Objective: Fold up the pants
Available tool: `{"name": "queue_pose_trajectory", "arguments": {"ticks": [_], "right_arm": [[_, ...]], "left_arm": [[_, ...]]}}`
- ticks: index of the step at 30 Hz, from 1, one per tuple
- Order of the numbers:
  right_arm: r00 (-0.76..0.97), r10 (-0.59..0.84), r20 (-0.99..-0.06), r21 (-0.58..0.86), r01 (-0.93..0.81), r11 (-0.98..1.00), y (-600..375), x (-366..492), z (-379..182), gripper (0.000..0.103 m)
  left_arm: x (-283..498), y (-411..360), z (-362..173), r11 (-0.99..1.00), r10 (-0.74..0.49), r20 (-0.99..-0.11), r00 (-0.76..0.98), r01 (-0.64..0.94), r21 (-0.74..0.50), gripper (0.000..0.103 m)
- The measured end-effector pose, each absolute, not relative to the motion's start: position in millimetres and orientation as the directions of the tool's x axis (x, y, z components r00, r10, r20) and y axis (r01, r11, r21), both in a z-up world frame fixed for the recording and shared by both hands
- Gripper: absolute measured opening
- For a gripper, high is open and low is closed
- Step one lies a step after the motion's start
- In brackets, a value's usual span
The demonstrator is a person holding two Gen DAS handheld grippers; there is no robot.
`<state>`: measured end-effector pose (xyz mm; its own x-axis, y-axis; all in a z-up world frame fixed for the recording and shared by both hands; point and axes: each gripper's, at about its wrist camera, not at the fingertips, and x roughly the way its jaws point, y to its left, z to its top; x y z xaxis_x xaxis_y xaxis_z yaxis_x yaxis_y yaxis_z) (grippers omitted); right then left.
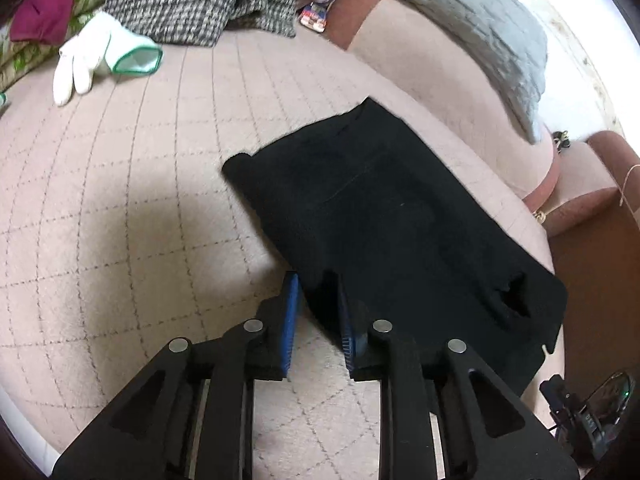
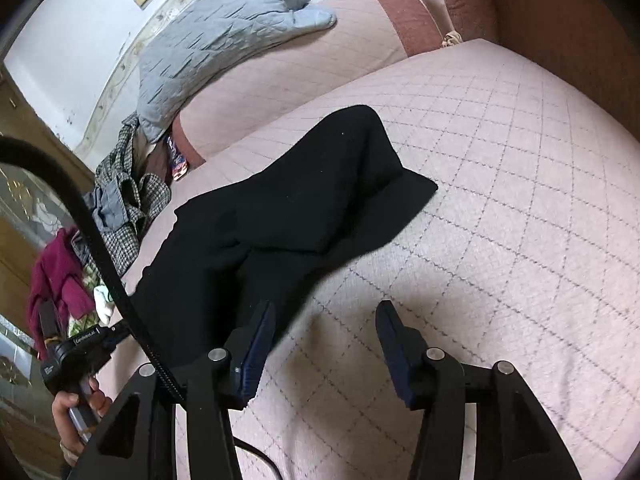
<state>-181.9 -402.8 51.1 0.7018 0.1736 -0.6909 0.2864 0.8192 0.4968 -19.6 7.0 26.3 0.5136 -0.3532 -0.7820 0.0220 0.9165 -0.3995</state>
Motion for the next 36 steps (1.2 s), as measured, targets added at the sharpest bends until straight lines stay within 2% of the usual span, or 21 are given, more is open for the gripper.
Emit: {"name": "queue_pose_trajectory", "arguments": {"ticks": [5,6,8,11,12,13,14,15,16,17,18,19,25,32,35,36], "right_arm": [[0.682,0.219,-0.697,0.52,0.271,0.81,-395,-166,38,0.05],[0.681,0.227,-0.696,0.526,0.269,0.807,-393,-160,35,0.05],[0.674,0.239,-0.699,0.534,0.27,0.801,-390,-150,30,0.05],[0.697,0.232,-0.679,0.547,0.268,0.793,-393,-137,26,0.05],[0.706,0.229,-0.67,0.553,0.27,0.788,-394,-132,25,0.05],[0.72,0.233,-0.654,0.576,0.274,0.77,-397,-127,22,0.047],[0.725,0.233,-0.648,0.588,0.282,0.758,-399,-123,20,0.026],[0.722,0.235,-0.65,0.593,0.289,0.752,-401,-118,18,0.015],[0.713,0.252,-0.654,0.602,0.289,0.744,-402,-113,15,0.006],[0.709,0.263,-0.655,0.611,0.291,0.736,-401,-112,14,0.005],[0.714,0.256,-0.652,0.607,0.288,0.741,-400,-114,16,0.005],[0.721,0.245,-0.649,0.593,0.277,0.756,-398,-118,22,0.005],[0.753,0.182,-0.633,0.522,0.241,0.818,-399,-172,60,0.004],[0.633,0.128,-0.763,0.408,0.319,0.856,-403,-216,51,0.004],[0.579,0.18,-0.796,0.435,0.338,0.835,-408,-217,37,0.006],[0.574,0.199,-0.795,0.453,0.343,0.823,-411,-218,35,0.01]], "left_arm": [[-9,4,20,0.917,-0.347,-0.788,0.509,0.01,-0.398,0.018],[-6,4,19,0.919,-0.342,-0.789,0.51,0.006,-0.395,0.021],[0,3,18,0.909,-0.363,-0.773,0.52,0.013,-0.417,0.04],[13,-3,19,0.905,-0.361,-0.766,0.532,0.002,-0.425,0.056],[18,-6,19,0.905,-0.361,-0.765,0.534,0.003,-0.426,0.057],[23,-9,18,0.907,-0.355,-0.765,0.537,-0.001,-0.422,0.058],[27,-11,18,0.909,-0.348,-0.765,0.542,-0.006,-0.417,0.058],[30,-12,18,0.911,-0.344,-0.767,0.542,-0.004,-0.412,0.058],[31,-14,18,0.917,-0.337,-0.77,0.542,0.003,-0.399,0.056],[31,-14,20,0.922,-0.328,-0.77,0.547,0.007,-0.387,0.027],[28,-12,22,0.935,-0.294,-0.778,0.555,-0.004,-0.356,0.007],[25,-9,23,0.935,-0.29,-0.775,0.561,-0.005,-0.354,0.005],[-16,24,36,0.895,-0.335,-0.719,0.61,-0.033,-0.445,0.005],[-68,29,23,0.9,-0.305,-0.737,0.603,-0.069,-0.43,0.005],[-77,32,21,0.897,-0.296,-0.737,0.608,-0.087,-0.432,0.005],[-79,33,23,0.899,-0.296,-0.734,0.611,-0.082,-0.431,0.005]]}}
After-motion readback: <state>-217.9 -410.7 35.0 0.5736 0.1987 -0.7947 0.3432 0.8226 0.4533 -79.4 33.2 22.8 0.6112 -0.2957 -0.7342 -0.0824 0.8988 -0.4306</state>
